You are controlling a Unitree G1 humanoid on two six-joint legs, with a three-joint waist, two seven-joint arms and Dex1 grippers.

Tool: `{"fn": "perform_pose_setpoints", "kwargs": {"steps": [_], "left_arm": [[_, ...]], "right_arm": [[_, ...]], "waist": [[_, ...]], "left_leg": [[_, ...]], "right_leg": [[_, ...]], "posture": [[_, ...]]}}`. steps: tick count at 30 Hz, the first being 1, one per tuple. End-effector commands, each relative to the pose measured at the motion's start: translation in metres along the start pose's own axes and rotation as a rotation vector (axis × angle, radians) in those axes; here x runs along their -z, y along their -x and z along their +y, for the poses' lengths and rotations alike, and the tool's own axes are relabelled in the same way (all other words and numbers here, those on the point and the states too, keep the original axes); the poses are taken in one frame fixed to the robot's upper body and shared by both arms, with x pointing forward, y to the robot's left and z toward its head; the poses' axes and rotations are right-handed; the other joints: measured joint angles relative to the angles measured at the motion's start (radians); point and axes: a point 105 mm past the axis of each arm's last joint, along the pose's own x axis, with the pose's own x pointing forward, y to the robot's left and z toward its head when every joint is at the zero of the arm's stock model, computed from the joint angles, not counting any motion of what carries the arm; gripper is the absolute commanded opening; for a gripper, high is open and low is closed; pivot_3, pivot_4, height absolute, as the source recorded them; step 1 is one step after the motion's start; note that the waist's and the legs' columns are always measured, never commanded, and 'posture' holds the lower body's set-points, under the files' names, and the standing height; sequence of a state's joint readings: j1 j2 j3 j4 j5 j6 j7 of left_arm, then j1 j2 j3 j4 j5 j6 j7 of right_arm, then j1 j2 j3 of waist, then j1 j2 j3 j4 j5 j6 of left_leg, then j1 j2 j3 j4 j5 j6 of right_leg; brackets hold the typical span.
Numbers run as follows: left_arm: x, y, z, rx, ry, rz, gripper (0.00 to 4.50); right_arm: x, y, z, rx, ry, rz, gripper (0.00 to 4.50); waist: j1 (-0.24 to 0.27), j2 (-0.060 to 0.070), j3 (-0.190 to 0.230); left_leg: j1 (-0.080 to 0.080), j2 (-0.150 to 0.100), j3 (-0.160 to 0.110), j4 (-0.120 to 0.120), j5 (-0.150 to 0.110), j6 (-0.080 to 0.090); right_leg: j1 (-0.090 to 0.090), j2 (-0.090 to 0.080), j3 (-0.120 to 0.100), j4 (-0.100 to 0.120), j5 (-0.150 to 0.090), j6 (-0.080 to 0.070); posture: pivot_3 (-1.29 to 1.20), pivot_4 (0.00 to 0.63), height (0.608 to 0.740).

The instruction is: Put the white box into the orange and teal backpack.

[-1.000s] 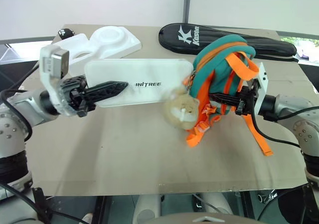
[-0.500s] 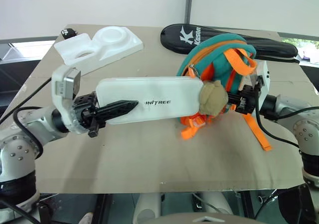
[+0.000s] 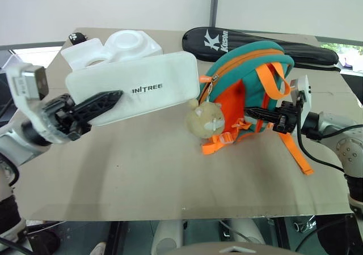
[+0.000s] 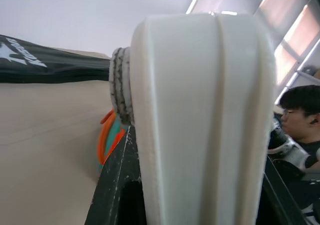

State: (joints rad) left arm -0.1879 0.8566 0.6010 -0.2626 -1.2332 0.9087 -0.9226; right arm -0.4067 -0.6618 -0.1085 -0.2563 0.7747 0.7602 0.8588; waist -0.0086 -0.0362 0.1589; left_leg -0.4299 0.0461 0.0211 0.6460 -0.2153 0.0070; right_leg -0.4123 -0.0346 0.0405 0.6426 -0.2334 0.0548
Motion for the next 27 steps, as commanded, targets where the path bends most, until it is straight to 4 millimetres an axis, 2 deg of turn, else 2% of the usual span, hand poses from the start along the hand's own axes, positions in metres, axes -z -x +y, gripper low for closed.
{"fn": "perform_pose_setpoints", "kwargs": {"steps": [1, 7, 12, 20, 27], "left_arm": [[0.000, -0.009, -0.003, 0.006, -0.130, -0.001, 0.96], [0.025, -0.028, -0.013, 0.059, -0.224, 0.068, 0.96], [0.026, -0.039, -0.020, 0.099, -0.271, 0.056, 0.96], [0.033, -0.030, -0.041, 0.225, -0.296, 0.159, 0.96], [0.034, -0.028, -0.040, 0.260, -0.328, 0.219, 0.96]], "right_arm": [[-0.012, 0.008, 0.000, 0.006, 0.040, -0.039, 0.00], [-0.014, 0.009, 0.004, -0.006, 0.040, -0.043, 0.00], [-0.016, 0.006, 0.006, -0.014, 0.035, -0.048, 0.00], [-0.011, 0.008, -0.002, 0.015, 0.010, -0.014, 0.00], [-0.013, 0.007, -0.005, 0.017, 0.010, -0.022, 0.00]], "waist": [[-0.001, 0.000, 0.000], [0.002, 0.000, 0.000], [0.003, 0.000, 0.000], [0.001, 0.000, 0.000], [0.000, 0.000, 0.000]], "left_leg": [[0.000, 0.000, 0.000, 0.000, 0.000, 0.000], [0.000, 0.000, 0.000, 0.000, 0.000, 0.000], [0.000, 0.000, 0.000, 0.000, 0.000, 0.000], [0.000, 0.000, 0.000, 0.000, 0.000, 0.000], [0.000, 0.000, 0.000, 0.000, 0.000, 0.000]], "right_leg": [[0.000, 0.000, 0.000, 0.000, 0.000, 0.000], [0.000, 0.000, 0.000, 0.000, 0.000, 0.000], [0.000, 0.000, 0.000, 0.000, 0.000, 0.000], [0.000, 0.000, 0.000, 0.000, 0.000, 0.000], [0.000, 0.000, 0.000, 0.000, 0.000, 0.000]], "posture": [[0.00, 0.150, 0.740], [0.00, 0.150, 0.740], [0.00, 0.150, 0.740], [0.00, 0.150, 0.740], [0.00, 0.150, 0.740]]}}
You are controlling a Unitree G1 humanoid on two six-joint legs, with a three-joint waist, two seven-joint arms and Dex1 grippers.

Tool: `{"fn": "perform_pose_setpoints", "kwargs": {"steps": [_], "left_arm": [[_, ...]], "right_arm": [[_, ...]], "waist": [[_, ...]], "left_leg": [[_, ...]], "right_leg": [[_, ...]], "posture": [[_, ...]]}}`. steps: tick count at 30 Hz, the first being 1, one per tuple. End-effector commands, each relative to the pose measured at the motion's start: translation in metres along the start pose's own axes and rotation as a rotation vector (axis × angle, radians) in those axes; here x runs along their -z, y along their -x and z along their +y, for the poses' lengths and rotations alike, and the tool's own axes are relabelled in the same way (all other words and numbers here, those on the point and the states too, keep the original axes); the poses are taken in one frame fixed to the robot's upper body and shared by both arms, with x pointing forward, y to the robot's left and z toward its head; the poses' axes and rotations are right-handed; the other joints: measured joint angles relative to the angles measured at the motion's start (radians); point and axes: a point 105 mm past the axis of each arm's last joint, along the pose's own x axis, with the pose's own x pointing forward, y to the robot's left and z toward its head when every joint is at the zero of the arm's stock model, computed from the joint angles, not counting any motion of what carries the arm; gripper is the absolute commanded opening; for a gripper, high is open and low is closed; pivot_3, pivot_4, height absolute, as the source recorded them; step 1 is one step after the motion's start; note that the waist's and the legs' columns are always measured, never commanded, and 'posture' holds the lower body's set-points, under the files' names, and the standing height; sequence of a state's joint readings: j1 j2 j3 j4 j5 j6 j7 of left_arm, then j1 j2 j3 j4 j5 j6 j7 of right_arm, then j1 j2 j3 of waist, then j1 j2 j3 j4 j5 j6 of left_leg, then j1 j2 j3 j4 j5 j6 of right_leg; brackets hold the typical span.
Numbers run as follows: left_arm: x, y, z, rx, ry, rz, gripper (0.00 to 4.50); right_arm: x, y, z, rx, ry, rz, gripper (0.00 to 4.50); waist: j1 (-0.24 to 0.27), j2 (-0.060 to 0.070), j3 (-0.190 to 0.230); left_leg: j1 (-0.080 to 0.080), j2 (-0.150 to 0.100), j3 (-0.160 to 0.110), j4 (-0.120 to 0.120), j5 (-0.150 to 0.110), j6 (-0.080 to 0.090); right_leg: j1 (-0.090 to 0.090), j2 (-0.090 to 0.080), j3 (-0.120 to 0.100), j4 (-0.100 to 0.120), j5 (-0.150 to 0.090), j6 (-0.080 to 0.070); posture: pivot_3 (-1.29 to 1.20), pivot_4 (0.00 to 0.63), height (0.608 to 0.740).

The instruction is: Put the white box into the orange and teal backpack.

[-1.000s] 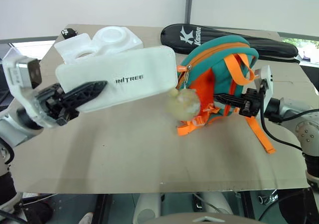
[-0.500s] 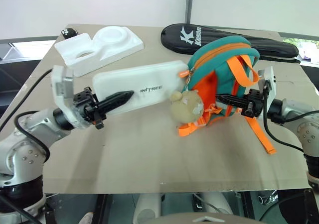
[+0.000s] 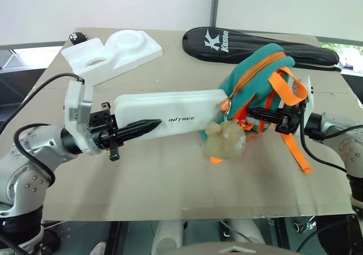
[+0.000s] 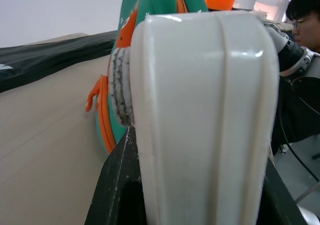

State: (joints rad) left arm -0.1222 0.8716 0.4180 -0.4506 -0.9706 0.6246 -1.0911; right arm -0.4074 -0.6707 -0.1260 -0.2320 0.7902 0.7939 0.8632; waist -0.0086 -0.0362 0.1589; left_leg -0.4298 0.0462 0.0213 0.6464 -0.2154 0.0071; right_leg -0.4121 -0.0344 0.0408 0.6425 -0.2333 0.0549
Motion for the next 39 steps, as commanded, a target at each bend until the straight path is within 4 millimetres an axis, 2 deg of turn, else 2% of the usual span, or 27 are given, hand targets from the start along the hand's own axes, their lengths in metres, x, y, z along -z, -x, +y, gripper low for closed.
{"fn": "perform_pose_setpoints", "kwargs": {"steps": [1, 6, 15, 23, 28, 33, 39], "left_arm": [[-0.005, -0.005, -0.009, 0.088, -0.040, 0.022, 0.96], [-0.015, 0.000, -0.006, 0.109, -0.033, 0.031, 0.96], [-0.009, 0.004, -0.008, 0.170, -0.084, 0.124, 0.96], [-0.007, -0.026, 0.002, 0.064, -0.192, 0.104, 0.96], [0.001, -0.031, 0.007, -0.006, -0.197, 0.129, 0.96], [0.004, -0.035, 0.026, -0.131, -0.208, 0.159, 0.96], [0.011, -0.034, 0.021, -0.082, -0.275, 0.225, 0.96]], "right_arm": [[-0.015, 0.003, 0.001, 0.004, 0.052, -0.032, 0.00], [-0.015, 0.004, 0.000, 0.007, 0.052, -0.026, 0.00], [-0.016, 0.002, 0.000, 0.004, 0.056, -0.020, 0.00], [-0.023, -0.006, 0.021, -0.069, 0.083, -0.012, 0.00], [-0.027, -0.009, 0.036, -0.117, 0.110, -0.011, 0.00], [-0.034, -0.015, 0.053, -0.163, 0.139, -0.021, 0.00], [-0.046, -0.022, 0.071, -0.222, 0.173, -0.041, 0.00]], "waist": [[0.000, 0.000, 0.000], [-0.001, 0.000, 0.000], [-0.001, 0.000, 0.000], [0.003, 0.000, 0.000], [0.002, 0.000, 0.000], [0.004, 0.000, 0.000], [0.004, 0.000, 0.000]], "left_leg": [[0.000, 0.000, 0.000, 0.000, 0.000, 0.000], [0.000, 0.000, 0.000, 0.000, 0.000, 0.000], [0.000, 0.000, 0.000, -0.001, 0.000, 0.000], [-0.001, 0.000, 0.000, 0.000, 0.000, 0.000], [-0.001, 0.000, -0.001, 0.000, 0.000, 0.000], [0.000, 0.000, -0.001, 0.002, 0.000, 0.000], [0.000, 0.000, -0.001, 0.002, 0.000, 0.000]], "right_leg": [[0.000, 0.000, 0.000, 0.000, 0.000, 0.000], [0.000, 0.000, 0.000, 0.000, 0.000, 0.000], [0.000, 0.000, 0.000, 0.000, 0.000, 0.000], [0.000, 0.000, 0.000, 0.000, 0.000, 0.000], [0.000, 0.000, 0.000, 0.000, 0.000, 0.000], [0.001, 0.000, 0.000, 0.000, 0.000, 0.001], [0.001, 0.000, 0.000, 0.001, 0.000, 0.001]], "posture": [[0.00, 0.150, 0.740], [0.00, 0.150, 0.740], [0.00, 0.150, 0.740], [0.00, 0.150, 0.740], [0.00, 0.150, 0.740], [0.00, 0.150, 0.740], [0.00, 0.150, 0.740]]}}
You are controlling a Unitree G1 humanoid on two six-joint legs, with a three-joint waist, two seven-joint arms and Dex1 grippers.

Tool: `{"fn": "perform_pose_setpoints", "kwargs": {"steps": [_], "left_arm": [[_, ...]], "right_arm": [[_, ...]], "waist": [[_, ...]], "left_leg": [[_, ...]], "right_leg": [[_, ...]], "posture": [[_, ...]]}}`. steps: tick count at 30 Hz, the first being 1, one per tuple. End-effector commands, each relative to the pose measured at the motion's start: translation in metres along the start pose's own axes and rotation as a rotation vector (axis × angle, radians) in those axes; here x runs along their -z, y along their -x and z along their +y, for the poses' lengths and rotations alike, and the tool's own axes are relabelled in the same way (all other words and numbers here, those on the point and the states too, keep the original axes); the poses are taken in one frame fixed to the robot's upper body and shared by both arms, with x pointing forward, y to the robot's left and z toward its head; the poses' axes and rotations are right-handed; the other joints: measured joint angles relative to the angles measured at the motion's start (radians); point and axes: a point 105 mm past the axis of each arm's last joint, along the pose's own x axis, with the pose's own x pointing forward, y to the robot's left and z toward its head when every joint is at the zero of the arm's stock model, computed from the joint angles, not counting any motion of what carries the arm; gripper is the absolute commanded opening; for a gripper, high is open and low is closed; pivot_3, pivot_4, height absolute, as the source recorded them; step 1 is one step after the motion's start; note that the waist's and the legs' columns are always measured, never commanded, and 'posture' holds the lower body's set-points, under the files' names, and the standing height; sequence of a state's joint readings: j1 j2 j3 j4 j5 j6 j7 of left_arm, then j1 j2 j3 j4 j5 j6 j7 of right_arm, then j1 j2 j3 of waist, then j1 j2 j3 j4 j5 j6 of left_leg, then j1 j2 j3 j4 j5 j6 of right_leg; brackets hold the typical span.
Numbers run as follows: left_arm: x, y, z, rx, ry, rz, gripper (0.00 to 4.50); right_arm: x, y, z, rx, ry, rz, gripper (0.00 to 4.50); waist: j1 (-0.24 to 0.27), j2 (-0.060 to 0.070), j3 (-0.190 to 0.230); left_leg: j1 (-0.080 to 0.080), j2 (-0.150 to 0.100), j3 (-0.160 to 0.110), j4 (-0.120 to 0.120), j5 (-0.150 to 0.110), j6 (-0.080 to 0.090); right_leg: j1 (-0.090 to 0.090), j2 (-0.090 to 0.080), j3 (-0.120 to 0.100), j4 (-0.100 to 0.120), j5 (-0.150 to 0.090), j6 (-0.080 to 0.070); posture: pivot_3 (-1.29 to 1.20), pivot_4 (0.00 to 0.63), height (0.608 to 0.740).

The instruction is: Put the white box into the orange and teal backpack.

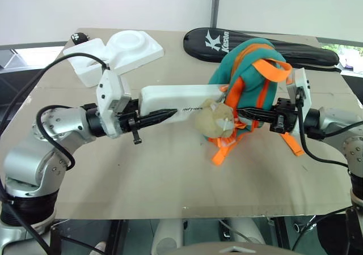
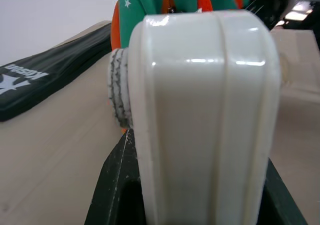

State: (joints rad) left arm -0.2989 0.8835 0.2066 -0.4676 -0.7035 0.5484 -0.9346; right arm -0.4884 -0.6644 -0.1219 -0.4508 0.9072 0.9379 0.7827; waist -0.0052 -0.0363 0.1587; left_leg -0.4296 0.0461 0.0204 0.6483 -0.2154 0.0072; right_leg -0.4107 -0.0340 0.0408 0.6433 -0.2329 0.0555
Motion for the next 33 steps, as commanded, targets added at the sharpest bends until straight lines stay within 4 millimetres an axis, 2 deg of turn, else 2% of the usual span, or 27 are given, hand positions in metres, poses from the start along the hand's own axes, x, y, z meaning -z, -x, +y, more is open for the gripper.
{"fn": "perform_pose_setpoints", "kwargs": {"steps": [1, 5, 7, 13, 17, 23, 28, 33], "left_arm": [[0.008, -0.001, -0.007, 0.052, -0.059, 0.061, 0.96], [0.010, -0.001, -0.006, 0.108, -0.166, 0.077, 0.96], [0.007, -0.005, -0.007, 0.137, -0.180, 0.055, 0.96], [0.016, -0.020, -0.008, 0.200, -0.207, 0.076, 0.96], [0.012, -0.027, -0.022, 0.304, -0.202, 0.020, 0.96], [0.016, -0.010, -0.017, 0.337, -0.262, 0.027, 0.96], [0.008, 0.007, -0.012, 0.341, -0.205, -0.004, 0.96], [0.005, 0.020, -0.015, 0.390, -0.175, 0.022, 0.96]], "right_arm": [[-0.022, -0.008, 0.022, -0.087, 0.077, -0.052, 0.00], [-0.028, -0.012, 0.027, -0.122, 0.079, -0.072, 0.00], [-0.029, -0.012, 0.028, -0.126, 0.086, -0.071, 0.00], [-0.034, -0.015, 0.033, -0.157, 0.112, -0.096, 0.00], [-0.039, -0.019, 0.035, -0.157, 0.136, -0.127, 0.00], [-0.047, -0.016, 0.019, -0.076, 0.122, -0.172, 0.00], [-0.046, -0.010, 0.009, -0.024, 0.117, -0.162, 0.00], [-0.045, -0.008, 0.002, 0.003, 0.110, -0.153, 0.00]], "waist": [[0.000, 0.000, 0.000], [0.001, 0.000, 0.000], [0.003, 0.000, 0.000], [0.006, 0.000, 0.000], [0.011, 0.000, 0.000], [0.010, 0.000, 0.000], [0.004, 0.000, 0.000], [-0.005, 0.000, 0.000]], "left_leg": [[0.000, 0.000, 0.000, 0.000, 0.000, 0.000], [0.000, 0.000, 0.000, 0.000, 0.000, 0.000], [0.000, 0.000, 0.000, 0.000, 0.000, 0.000], [0.000, 0.000, 0.000, 0.000, 0.000, 0.000], [0.000, 0.000, 0.000, 0.000, 0.000, 0.000], [0.000, 0.000, 0.000, 0.000, 0.000, 0.000], [-0.001, 0.000, 0.000, 0.000, 0.000, 0.000], [-0.001, 0.001, 0.000, -0.001, 0.000, 0.000]], "right_leg": [[0.000, 0.000, 0.000, 0.000, 0.000, 0.000], [0.000, 0.000, 0.000, 0.000, 0.000, 0.000], [0.000, 0.000, 0.000, 0.000, 0.000, 0.000], [0.000, 0.000, 0.000, 0.000, 0.000, 0.000], [0.000, 0.000, 0.000, 0.000, 0.000, 0.000], [0.000, 0.000, 0.000, 0.000, 0.000, 0.000], [-0.001, 0.000, 0.000, 0.000, 0.000, 0.000], [-0.001, 0.000, 0.000, 0.000, 0.000, 0.000]], "posture": [[0.00, 0.150, 0.740], [0.00, 0.150, 0.740], [0.00, 0.150, 0.740], [0.00, 0.150, 0.740], [0.00, 0.150, 0.740], [0.00, 0.150, 0.740], [0.00, 0.150, 0.740], [0.00, 0.150, 0.740]]}}
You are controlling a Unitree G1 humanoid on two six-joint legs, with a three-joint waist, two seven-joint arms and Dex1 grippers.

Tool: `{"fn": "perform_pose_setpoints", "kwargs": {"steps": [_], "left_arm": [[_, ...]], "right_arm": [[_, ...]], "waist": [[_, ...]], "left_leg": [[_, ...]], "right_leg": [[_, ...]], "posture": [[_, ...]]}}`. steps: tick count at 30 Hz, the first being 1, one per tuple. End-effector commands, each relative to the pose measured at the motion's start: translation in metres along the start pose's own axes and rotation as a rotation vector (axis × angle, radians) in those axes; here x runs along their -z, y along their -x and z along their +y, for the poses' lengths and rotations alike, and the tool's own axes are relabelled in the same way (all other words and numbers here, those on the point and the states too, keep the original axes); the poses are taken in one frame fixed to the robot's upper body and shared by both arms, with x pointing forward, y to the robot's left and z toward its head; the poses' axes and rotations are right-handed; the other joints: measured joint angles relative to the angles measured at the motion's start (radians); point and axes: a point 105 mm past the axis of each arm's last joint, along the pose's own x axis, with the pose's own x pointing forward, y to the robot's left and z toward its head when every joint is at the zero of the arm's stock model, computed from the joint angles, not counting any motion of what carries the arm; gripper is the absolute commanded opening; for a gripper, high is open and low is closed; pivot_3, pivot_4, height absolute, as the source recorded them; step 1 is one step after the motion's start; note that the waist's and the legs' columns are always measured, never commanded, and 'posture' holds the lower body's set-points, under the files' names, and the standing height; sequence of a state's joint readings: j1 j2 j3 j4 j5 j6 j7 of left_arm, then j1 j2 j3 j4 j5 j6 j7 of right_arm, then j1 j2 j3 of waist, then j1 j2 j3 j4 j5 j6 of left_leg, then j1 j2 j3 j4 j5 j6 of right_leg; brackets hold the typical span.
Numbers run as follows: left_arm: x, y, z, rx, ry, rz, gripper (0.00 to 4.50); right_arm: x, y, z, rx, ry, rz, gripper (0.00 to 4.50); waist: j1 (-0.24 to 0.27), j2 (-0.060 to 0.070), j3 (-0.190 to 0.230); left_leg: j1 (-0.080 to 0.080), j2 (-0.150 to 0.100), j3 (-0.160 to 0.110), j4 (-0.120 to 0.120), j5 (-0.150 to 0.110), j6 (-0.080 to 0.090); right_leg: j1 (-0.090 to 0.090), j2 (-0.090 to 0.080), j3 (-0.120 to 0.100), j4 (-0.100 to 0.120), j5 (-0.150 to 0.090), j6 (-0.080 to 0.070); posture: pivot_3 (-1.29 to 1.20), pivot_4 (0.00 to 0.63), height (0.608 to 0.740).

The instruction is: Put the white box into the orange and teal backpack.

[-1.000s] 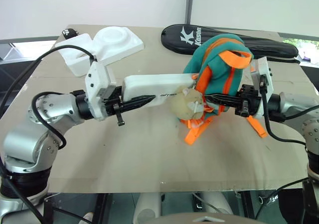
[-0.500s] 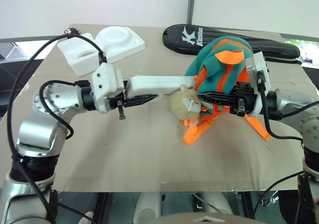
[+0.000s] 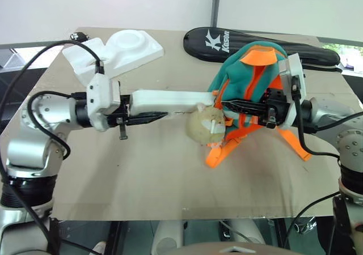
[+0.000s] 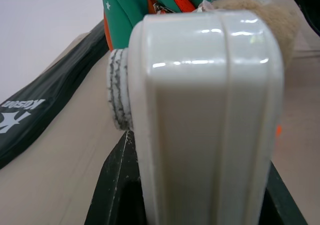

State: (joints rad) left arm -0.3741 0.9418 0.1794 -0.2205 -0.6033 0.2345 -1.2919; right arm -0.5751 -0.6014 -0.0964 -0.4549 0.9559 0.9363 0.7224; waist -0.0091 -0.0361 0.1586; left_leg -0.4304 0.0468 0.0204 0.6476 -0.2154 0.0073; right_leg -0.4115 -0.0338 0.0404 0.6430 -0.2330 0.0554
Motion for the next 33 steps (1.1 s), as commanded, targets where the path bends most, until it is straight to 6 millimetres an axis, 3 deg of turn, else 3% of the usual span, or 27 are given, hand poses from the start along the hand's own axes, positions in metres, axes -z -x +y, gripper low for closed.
{"fn": "perform_pose_setpoints", "kwargs": {"steps": [1, 7, 11, 15, 19, 24, 28, 31, 33], "left_arm": [[-0.004, -0.004, -0.025, 0.195, 0.023, -0.007, 0.96], [-0.003, -0.013, -0.021, 0.163, 0.005, 0.011, 0.96], [-0.013, -0.032, -0.016, 0.088, 0.111, -0.059, 0.96], [-0.008, -0.046, -0.002, -0.034, 0.273, -0.043, 0.96], [-0.003, -0.053, -0.003, -0.038, 0.334, 0.012, 0.96], [0.004, -0.070, -0.015, 0.087, 0.174, 0.048, 0.96], [0.011, -0.072, -0.029, 0.216, 0.088, 0.028, 0.96], [0.032, -0.069, -0.027, 0.240, 0.024, 0.113, 0.96], [0.036, -0.074, -0.013, 0.162, 0.061, 0.119, 0.96]], "right_arm": [[-0.024, 0.009, -0.008, 0.057, 0.084, -0.072, 0.00], [-0.024, 0.006, -0.007, 0.044, 0.080, -0.070, 0.00], [-0.024, 0.001, 0.005, -0.007, 0.087, -0.071, 0.00], [-0.022, -0.002, 0.016, -0.050, 0.099, -0.060, 0.00], [-0.022, -0.003, 0.022, -0.074, 0.107, -0.061, 0.00], [-0.027, -0.005, 0.022, -0.068, 0.129, -0.092, 0.00], [-0.029, -0.004, 0.016, -0.029, 0.153, -0.104, 0.00], [-0.031, -0.001, 0.013, -0.007, 0.174, -0.106, 0.00], [-0.034, 0.000, 0.014, -0.003, 0.193, -0.111, 0.00]], "waist": [[-0.002, 0.000, 0.000], [-0.002, 0.000, 0.000], [0.002, 0.000, 0.000], [0.007, 0.000, 0.000], [0.006, 0.000, 0.000], [0.010, 0.000, 0.000], [0.015, 0.000, 0.000], [0.019, 0.000, 0.000], [0.023, 0.000, -0.001]], "left_leg": [[0.000, 0.000, 0.000, 0.000, 0.000, 0.000], [0.000, 0.000, 0.000, 0.000, 0.000, 0.000], [0.000, 0.000, 0.000, 0.000, 0.000, 0.000], [-0.001, 0.000, -0.001, 0.001, 0.000, 0.000], [0.000, 0.000, -0.001, 0.001, 0.000, 0.000], [0.000, -0.001, -0.001, 0.001, 0.000, 0.000], [0.000, -0.001, 0.000, 0.001, 0.000, 0.000], [0.001, -0.001, 0.000, 0.001, 0.000, 0.000], [0.001, -0.001, 0.000, 0.001, 0.000, 0.000]], "right_leg": [[0.000, 0.000, 0.000, 0.000, 0.000, 0.000], [0.000, 0.000, 0.000, 0.000, 0.000, 0.000], [0.000, 0.000, 0.000, 0.000, 0.000, 0.000], [0.000, 0.000, 0.000, 0.000, 0.000, 0.000], [0.000, 0.000, 0.000, 0.000, 0.000, 0.000], [0.001, 0.000, 0.000, 0.001, 0.000, 0.000], [0.001, 0.000, 0.000, 0.000, 0.000, 0.000], [0.001, 0.000, 0.000, 0.000, 0.000, 0.000], [0.001, 0.000, 0.000, 0.000, 0.000, 0.000]], "posture": [[0.00, 0.150, 0.740], [0.00, 0.150, 0.740], [0.00, 0.150, 0.740], [0.00, 0.150, 0.740], [0.00, 0.150, 0.740], [0.00, 0.150, 0.740], [0.00, 0.150, 0.740], [0.00, 0.150, 0.740], [0.00, 0.150, 0.740]]}}
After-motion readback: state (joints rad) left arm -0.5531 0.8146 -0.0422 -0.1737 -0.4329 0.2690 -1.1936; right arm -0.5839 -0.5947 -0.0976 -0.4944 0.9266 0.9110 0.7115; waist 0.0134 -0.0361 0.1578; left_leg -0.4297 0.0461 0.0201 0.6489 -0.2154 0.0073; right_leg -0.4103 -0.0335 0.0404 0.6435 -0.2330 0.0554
